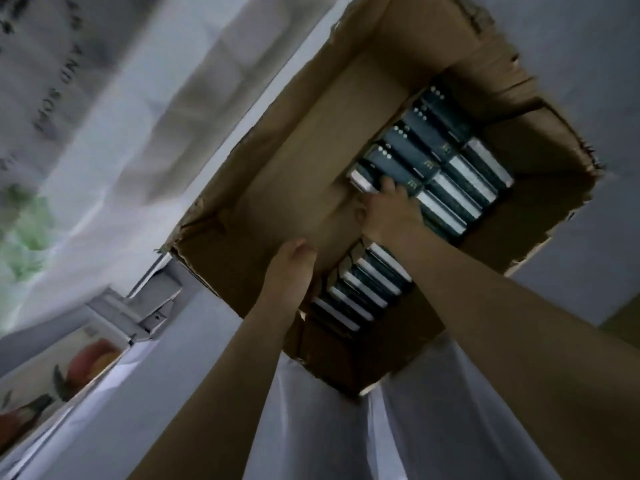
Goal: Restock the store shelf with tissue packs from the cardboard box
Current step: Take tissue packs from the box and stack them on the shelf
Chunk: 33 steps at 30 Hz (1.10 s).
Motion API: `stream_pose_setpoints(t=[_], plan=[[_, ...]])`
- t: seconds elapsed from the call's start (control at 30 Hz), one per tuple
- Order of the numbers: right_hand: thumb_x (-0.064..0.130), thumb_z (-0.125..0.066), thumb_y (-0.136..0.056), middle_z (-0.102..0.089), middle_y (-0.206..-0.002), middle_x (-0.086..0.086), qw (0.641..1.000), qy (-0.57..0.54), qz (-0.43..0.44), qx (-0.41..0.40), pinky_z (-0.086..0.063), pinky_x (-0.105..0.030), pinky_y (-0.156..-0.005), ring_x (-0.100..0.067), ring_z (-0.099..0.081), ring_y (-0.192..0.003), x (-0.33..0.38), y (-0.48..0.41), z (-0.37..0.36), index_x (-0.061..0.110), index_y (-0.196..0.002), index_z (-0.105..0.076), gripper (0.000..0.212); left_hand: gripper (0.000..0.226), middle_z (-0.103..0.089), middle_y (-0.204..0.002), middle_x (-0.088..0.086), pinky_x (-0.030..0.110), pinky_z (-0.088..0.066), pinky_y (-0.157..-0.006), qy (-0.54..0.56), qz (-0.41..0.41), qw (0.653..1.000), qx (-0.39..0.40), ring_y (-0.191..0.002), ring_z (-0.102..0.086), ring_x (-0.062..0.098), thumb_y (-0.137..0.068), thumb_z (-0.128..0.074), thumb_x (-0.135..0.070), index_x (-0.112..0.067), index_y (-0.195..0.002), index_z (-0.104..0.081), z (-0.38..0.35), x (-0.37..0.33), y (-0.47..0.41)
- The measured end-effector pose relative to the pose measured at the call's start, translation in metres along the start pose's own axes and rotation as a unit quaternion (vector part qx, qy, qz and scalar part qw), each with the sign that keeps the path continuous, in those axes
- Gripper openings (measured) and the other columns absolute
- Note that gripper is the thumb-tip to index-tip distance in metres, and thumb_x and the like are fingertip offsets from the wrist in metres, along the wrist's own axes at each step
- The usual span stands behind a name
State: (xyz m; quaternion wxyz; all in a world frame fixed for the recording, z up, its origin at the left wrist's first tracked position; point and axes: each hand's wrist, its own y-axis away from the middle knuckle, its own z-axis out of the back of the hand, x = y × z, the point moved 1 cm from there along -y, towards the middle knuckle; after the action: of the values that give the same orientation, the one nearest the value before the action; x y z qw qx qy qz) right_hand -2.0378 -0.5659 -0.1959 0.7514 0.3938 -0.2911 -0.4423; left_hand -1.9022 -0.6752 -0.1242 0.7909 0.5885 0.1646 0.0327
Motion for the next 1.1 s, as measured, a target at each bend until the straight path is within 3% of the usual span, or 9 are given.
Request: stream_pose_setpoints(t=[0.17, 0.3, 0.4, 0.57, 0.7, 0.77, 0.83, 0.93, 1.1], plan=[[0.026, -0.045, -0.099, -0.026, -0.151, -0.016, 0.996, 0.065, 0.014, -0.052, -0.03, -0.044, -0.107, -0.035, -0.032, -0.134, -0.004, 0.0, -0.013, 0.021, -0.145, -0.039, 0.047, 0.035, -0.054, -0.125, -0.005, 0.033, -0.044, -0.098, 0.054, 0.021, 0.998, 0.015, -0.11, -0.054, 0.013, -0.1, -0.046, -0.032, -0.029, -0.135, -0.05, 0.004, 0.009, -0.012], [0.016, -0.053, -0.093, -0.046, -0.129, -0.02, 0.978, -0.087, 0.109, -0.157, -0.039, -0.043, -0.094, -0.038, -0.047, -0.113, -0.003, 0.02, -0.02, 0.02, -0.142, -0.048, 0.05, 0.025, -0.053, -0.124, -0.006, 0.038, -0.04, -0.105, 0.101, 0.028, 0.994, 0.029, -0.115, -0.05, 0.015, -0.099, -0.048, -0.031, -0.031, -0.124, -0.053, 0.005, 0.011, -0.005], [0.017, -0.057, -0.091, -0.053, -0.116, -0.017, 0.946, -0.212, 0.161, -0.186, -0.05, -0.044, -0.085, -0.033, -0.055, -0.098, 0.004, 0.039, -0.022, 0.019, -0.131, -0.058, 0.04, 0.043, -0.048, -0.137, -0.004, 0.034, -0.042, -0.099, 0.13, 0.011, 0.991, 0.043, -0.113, -0.049, 0.013, -0.1, -0.049, -0.033, -0.028, -0.142, -0.041, 0.006, 0.007, 0.003], [0.009, -0.06, -0.092, -0.049, -0.127, -0.004, 0.885, -0.4, 0.189, -0.147, -0.046, -0.018, -0.089, -0.008, -0.051, -0.104, 0.017, 0.066, -0.019, 0.019, -0.127, -0.05, 0.038, 0.056, -0.046, -0.143, -0.002, 0.04, -0.04, -0.107, 0.189, -0.005, 0.981, 0.04, -0.124, -0.05, 0.018, -0.098, -0.05, -0.043, -0.034, -0.148, -0.029, 0.006, -0.006, 0.004], [0.008, -0.069, -0.086, -0.052, -0.126, -0.001, 0.862, -0.445, 0.208, -0.124, -0.049, -0.018, -0.086, -0.008, -0.055, -0.109, 0.023, 0.078, -0.01, 0.018, -0.14, -0.032, 0.066, 0.055, -0.06, -0.123, -0.007, 0.04, -0.039, -0.108, 0.225, -0.043, 0.967, 0.116, -0.116, -0.058, 0.014, -0.09, -0.054, -0.055, -0.034, -0.139, -0.041, 0.007, -0.017, 0.002], [0.008, -0.067, -0.086, -0.056, -0.122, 0.002, 0.859, -0.451, 0.221, -0.101, -0.046, -0.011, -0.086, -0.003, -0.054, -0.106, 0.025, 0.078, -0.005, 0.016, -0.136, -0.042, 0.056, 0.076, -0.06, -0.129, 0.0, 0.041, -0.045, -0.102, 0.23, -0.05, 0.961, 0.142, -0.117, -0.06, 0.018, -0.075, -0.068, -0.061, -0.03, -0.139, -0.041, 0.007, -0.019, 0.0], [0.004, -0.058, -0.091, -0.061, -0.12, 0.003, 0.844, -0.486, 0.216, -0.063, -0.043, -0.013, -0.093, -0.004, -0.055, -0.109, 0.027, 0.077, -0.002, 0.015, -0.127, -0.055, 0.037, 0.078, -0.063, -0.124, 0.005, 0.04, -0.051, -0.094, 0.245, -0.049, 0.958, 0.141, -0.111, -0.064, 0.02, -0.07, -0.076, -0.05, -0.025, -0.136, -0.045, 0.006, -0.02, -0.002], [-0.004, -0.043, -0.095, -0.063, -0.115, -0.001, 0.792, -0.583, 0.18, -0.01, -0.045, -0.026, -0.102, -0.014, -0.058, -0.113, 0.026, 0.072, 0.009, 0.014, -0.116, -0.061, 0.033, 0.051, -0.065, -0.113, 0.006, 0.043, -0.051, -0.092, 0.256, -0.021, 0.963, 0.083, -0.105, -0.064, 0.023, -0.086, -0.069, -0.017, -0.024, -0.131, -0.046, 0.006, -0.021, -0.006], [0.017, -0.048, -0.095, -0.036, -0.148, -0.011, 0.952, -0.261, 0.054, -0.147, -0.027, -0.04, -0.112, -0.031, -0.03, -0.136, 0.001, 0.031, 0.02, 0.021, -0.132, -0.057, 0.038, 0.054, -0.061, -0.119, 0.012, 0.049, -0.049, -0.098, 0.257, 0.02, 0.964, 0.063, -0.108, -0.061, 0.029, -0.089, -0.064, -0.012, -0.019, -0.137, -0.039, 0.005, -0.02, -0.018]])
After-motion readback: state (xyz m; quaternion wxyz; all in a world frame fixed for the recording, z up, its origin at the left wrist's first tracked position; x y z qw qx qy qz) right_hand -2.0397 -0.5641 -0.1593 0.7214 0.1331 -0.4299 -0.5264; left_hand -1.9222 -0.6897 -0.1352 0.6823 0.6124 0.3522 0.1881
